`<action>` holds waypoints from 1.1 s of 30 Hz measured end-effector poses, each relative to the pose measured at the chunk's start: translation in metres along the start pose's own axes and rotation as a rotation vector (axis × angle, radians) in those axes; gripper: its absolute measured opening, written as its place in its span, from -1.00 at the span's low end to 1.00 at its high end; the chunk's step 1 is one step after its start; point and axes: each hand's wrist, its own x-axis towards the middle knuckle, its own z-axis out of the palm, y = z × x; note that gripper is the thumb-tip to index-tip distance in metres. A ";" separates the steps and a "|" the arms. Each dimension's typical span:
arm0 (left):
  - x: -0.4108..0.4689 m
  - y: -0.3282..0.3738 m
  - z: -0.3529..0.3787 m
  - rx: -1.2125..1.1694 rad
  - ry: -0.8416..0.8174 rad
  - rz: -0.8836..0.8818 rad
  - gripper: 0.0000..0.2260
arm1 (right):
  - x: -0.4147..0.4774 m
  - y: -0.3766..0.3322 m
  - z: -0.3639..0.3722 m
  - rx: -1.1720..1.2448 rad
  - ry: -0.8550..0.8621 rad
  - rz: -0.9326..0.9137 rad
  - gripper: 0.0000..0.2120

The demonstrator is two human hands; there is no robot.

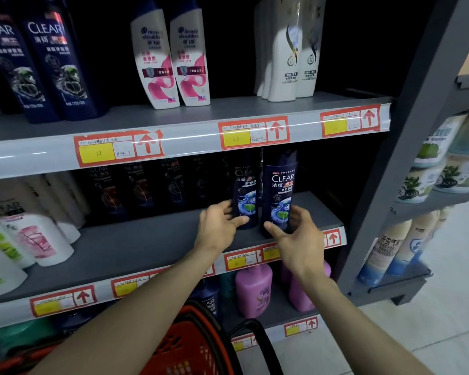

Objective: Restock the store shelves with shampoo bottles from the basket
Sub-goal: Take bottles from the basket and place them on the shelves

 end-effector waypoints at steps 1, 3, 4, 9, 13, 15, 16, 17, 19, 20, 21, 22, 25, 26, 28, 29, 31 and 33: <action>0.005 -0.001 0.004 -0.003 0.007 -0.002 -0.47 | 0.000 0.001 0.002 -0.030 0.030 -0.001 -0.38; 0.015 -0.002 0.011 -0.003 0.022 0.000 -0.44 | 0.002 0.004 0.006 -0.082 0.075 -0.007 -0.37; 0.019 -0.003 0.014 -0.001 0.028 -0.002 -0.43 | 0.002 0.006 0.009 -0.109 0.095 -0.016 -0.37; 0.039 -0.006 0.025 -0.006 0.016 -0.022 -0.42 | 0.004 0.008 0.020 -0.163 0.152 -0.032 -0.35; 0.041 -0.013 0.023 -0.051 -0.009 -0.049 -0.49 | 0.005 0.010 0.021 -0.148 0.167 -0.024 -0.38; 0.040 -0.017 0.022 -0.052 -0.013 -0.043 -0.55 | 0.005 0.012 0.021 -0.149 0.167 -0.024 -0.40; 0.040 -0.017 0.021 -0.055 -0.012 -0.038 -0.57 | 0.005 0.012 0.021 -0.151 0.164 -0.026 -0.41; 0.040 -0.016 0.021 -0.063 -0.011 -0.032 -0.58 | 0.005 0.012 0.021 -0.154 0.157 -0.031 -0.42; 0.039 -0.015 0.024 -0.077 -0.017 -0.017 -0.59 | 0.007 0.013 0.021 -0.168 0.142 -0.041 -0.42; 0.038 -0.013 0.026 -0.079 -0.023 -0.006 -0.60 | 0.007 0.014 0.021 -0.181 0.132 -0.045 -0.42; 0.038 -0.012 0.028 -0.078 -0.029 0.004 -0.60 | 0.007 0.015 0.021 -0.198 0.121 -0.053 -0.40; 0.037 -0.010 0.031 -0.073 -0.034 0.009 -0.60 | 0.007 0.016 0.021 -0.210 0.111 -0.063 -0.39; 0.040 -0.007 0.035 -0.051 -0.026 -0.008 -0.61 | 0.007 0.019 0.021 -0.211 0.081 -0.105 -0.41; 0.041 -0.006 0.035 -0.052 -0.022 -0.015 -0.62 | 0.008 0.019 0.022 -0.217 0.075 -0.114 -0.41; 0.042 -0.006 0.035 -0.050 -0.019 -0.023 -0.64 | 0.010 0.019 0.023 -0.249 0.065 -0.117 -0.40; 0.043 -0.006 0.035 -0.048 -0.022 -0.027 -0.65 | 0.010 0.019 0.024 -0.271 0.059 -0.115 -0.39; 0.044 -0.007 0.034 -0.057 -0.035 -0.040 -0.66 | 0.010 0.017 0.026 -0.304 0.057 -0.108 -0.37; 0.043 -0.009 0.031 -0.061 -0.048 -0.050 -0.64 | 0.008 0.015 0.028 -0.288 0.090 -0.097 -0.34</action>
